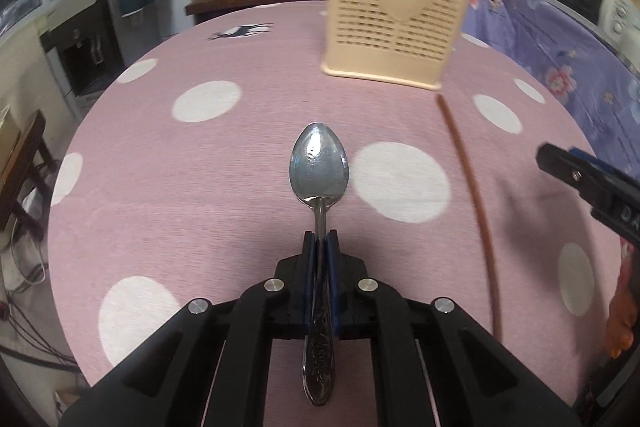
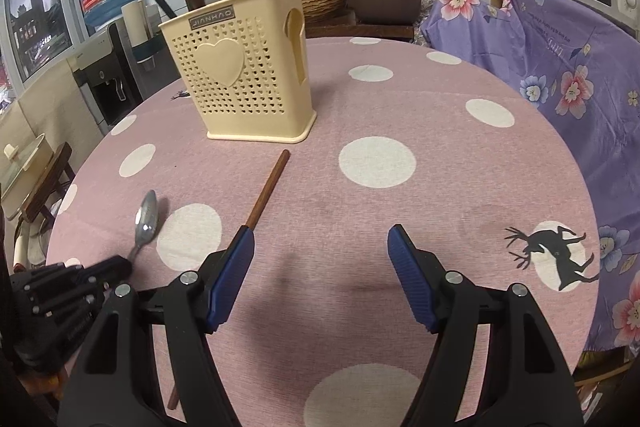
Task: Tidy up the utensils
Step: 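Move the left tool down and grasp the metal spoon on the table, then grasp the brown chopstick with the right tool while the left tool lifts the metal spoon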
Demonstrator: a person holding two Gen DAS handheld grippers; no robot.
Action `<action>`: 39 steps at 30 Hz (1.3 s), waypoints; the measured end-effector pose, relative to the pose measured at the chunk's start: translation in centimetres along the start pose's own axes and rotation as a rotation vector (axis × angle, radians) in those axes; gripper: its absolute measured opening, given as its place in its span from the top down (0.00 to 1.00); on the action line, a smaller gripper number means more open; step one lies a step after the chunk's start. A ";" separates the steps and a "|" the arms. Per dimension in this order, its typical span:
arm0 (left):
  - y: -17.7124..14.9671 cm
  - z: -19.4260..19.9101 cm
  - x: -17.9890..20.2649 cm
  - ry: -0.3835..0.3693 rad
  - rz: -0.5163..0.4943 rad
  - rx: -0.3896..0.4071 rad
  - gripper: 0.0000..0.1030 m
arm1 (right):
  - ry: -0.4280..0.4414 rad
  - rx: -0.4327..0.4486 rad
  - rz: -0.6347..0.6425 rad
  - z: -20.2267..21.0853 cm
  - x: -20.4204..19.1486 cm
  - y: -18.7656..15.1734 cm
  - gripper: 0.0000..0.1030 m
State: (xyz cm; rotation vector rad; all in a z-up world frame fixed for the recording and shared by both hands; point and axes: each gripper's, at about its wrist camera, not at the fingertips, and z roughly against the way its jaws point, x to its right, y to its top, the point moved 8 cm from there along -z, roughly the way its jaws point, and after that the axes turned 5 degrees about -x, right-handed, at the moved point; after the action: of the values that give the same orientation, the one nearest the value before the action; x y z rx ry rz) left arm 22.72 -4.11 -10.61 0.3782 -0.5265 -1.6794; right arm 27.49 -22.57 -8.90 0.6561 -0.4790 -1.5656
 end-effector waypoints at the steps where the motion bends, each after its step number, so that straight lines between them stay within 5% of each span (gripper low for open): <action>1: 0.1 0.0 -0.4 -0.006 0.014 0.000 0.93 | 0.006 -0.005 0.003 -0.1 -0.3 -0.1 0.32; 8: 0.1 0.1 -0.6 -0.037 0.043 0.004 0.90 | 0.015 -0.024 0.030 -0.6 -1.7 -0.4 0.32; 12: 0.7 0.2 -0.9 -0.059 0.062 0.009 0.55 | 0.010 -0.031 0.033 -0.8 -1.7 0.2 0.32; 28: 4.5 -2.8 -0.6 -0.014 0.006 -0.014 0.55 | 0.005 -0.064 0.002 -2.6 -2.3 1.8 0.33; 32: 4.9 -2.8 -0.6 -0.014 0.017 -0.008 0.63 | -0.003 -0.076 0.003 -3.1 -2.5 1.9 0.33; 39: 5.5 -2.2 -1.0 -0.016 0.037 0.019 0.64 | 0.013 -0.140 -0.024 -5.6 -3.4 2.8 0.44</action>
State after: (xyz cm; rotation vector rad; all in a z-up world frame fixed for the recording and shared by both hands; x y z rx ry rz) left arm 28.64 -4.10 -9.55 0.3669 -0.5592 -1.6438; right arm 33.34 -19.02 -10.83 0.5663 -0.3489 -1.6009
